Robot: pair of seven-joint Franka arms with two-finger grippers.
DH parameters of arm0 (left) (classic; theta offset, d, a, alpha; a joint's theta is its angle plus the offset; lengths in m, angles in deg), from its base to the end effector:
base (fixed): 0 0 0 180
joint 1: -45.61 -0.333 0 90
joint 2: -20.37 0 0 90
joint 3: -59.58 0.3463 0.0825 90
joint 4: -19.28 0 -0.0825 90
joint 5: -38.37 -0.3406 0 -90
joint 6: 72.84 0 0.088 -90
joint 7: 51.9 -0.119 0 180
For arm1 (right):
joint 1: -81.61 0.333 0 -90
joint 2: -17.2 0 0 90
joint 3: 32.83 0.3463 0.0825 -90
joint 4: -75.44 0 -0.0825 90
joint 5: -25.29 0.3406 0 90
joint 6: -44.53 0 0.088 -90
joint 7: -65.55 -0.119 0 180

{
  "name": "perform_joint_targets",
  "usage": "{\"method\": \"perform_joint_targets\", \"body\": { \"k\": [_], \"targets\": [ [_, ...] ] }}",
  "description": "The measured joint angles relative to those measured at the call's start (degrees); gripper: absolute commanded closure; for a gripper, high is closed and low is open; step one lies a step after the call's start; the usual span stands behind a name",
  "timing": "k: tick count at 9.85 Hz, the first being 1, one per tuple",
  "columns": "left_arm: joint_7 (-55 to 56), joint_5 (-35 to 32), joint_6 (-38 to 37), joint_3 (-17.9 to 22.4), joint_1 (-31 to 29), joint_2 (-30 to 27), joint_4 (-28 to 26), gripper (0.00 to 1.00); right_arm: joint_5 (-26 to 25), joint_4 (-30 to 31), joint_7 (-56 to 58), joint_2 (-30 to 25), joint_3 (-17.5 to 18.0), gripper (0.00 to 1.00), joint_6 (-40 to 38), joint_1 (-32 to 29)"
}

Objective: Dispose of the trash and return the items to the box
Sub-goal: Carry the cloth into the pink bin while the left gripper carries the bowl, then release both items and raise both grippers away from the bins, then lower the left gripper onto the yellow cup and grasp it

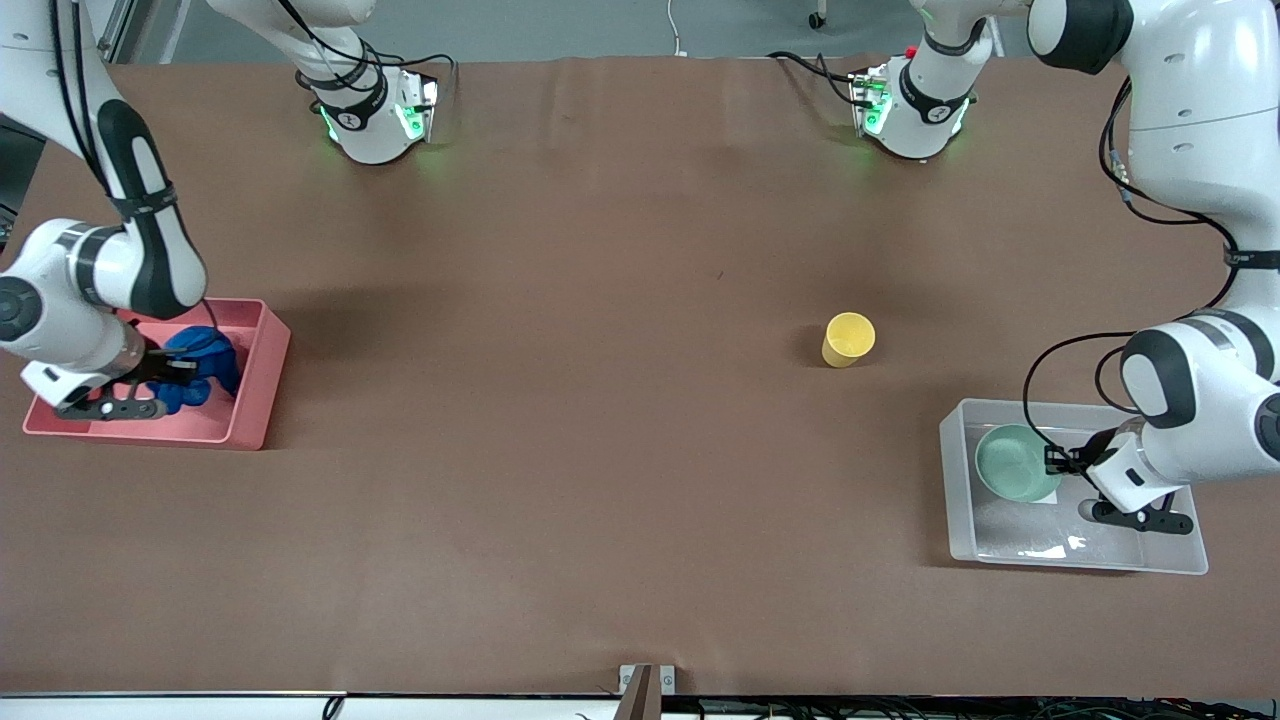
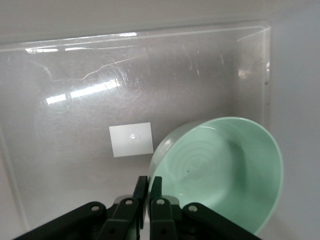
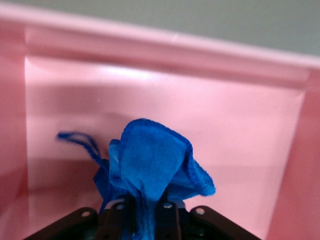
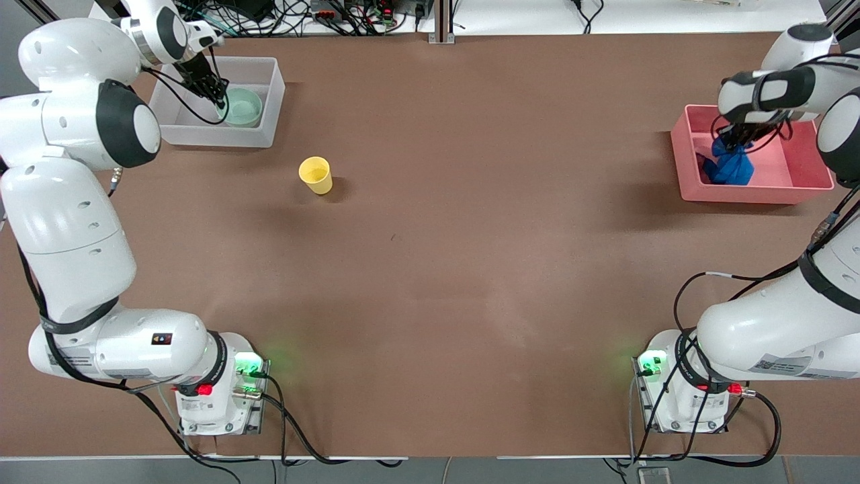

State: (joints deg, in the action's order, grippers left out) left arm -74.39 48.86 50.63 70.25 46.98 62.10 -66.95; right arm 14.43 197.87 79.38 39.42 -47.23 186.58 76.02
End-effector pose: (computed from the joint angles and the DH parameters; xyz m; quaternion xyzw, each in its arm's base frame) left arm 0.6864 0.0780 0.2725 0.9960 -0.0831 -0.0271 0.0203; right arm 0.5228 -0.1861 0.2759 0.9939 0.0303 -0.0491 0.0937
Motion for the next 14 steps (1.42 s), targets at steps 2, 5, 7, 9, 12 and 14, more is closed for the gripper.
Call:
{"method": "perform_joint_targets", "body": {
  "k": [2,5,7,9,12,14],
  "targets": [
    [-0.03,0.0,1.23,0.01,-0.01,1.94,0.09,0.0,0.27,0.48,-0.12,-1.38,0.04,0.0,-0.06,0.06],
    [-0.03,-0.01,1.08,0.25,-0.05,-0.91,1.91,0.0,3.97,-5.17,-0.33,-10.04,1.62,0.0,-13.43,0.51],
    [-0.03,-0.07,-4.08,0.3,0.06,-8.84,1.99,0.0,6.93,-16.15,-2.23,-14.16,4.12,0.0,-30.75,0.64],
    [1.19,-0.24,-7.87,-0.32,0.44,-20.69,-1.99,0.0,7.51,-25.25,-9.67,-17.12,8.69,0.0,-42.78,0.21],
    [9.99,-3.3,-9.89,-6.75,0.58,-41.76,-21.25,0.0,9.78,-30.94,-12.55,-24.12,11.08,0.0,-52.5,-0.22],
    [20.2,-8.13,-8.26,-14.82,0.8,-48.63,-32.25,0.0,10.22,-37.23,-12.54,-25.01,11.18,0.0,-59.0,-0.47]
  ]
}}
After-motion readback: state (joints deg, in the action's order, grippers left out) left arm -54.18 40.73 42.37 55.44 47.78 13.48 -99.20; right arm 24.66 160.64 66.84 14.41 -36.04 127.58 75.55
